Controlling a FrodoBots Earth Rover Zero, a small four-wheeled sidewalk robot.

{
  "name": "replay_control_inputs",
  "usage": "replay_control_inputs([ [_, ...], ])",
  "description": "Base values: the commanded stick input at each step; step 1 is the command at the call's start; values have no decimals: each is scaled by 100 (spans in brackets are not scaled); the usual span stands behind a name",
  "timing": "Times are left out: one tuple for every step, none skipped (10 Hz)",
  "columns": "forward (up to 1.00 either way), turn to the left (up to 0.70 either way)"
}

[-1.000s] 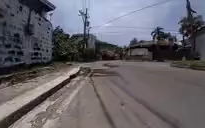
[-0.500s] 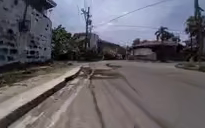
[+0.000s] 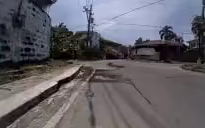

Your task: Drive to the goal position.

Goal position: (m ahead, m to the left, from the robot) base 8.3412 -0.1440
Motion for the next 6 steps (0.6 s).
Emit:
replay_control_inputs([
  [100, -32],
  [100, -34],
  [100, -16],
  [100, 0],
  [100, 0],
  [100, 0],
])
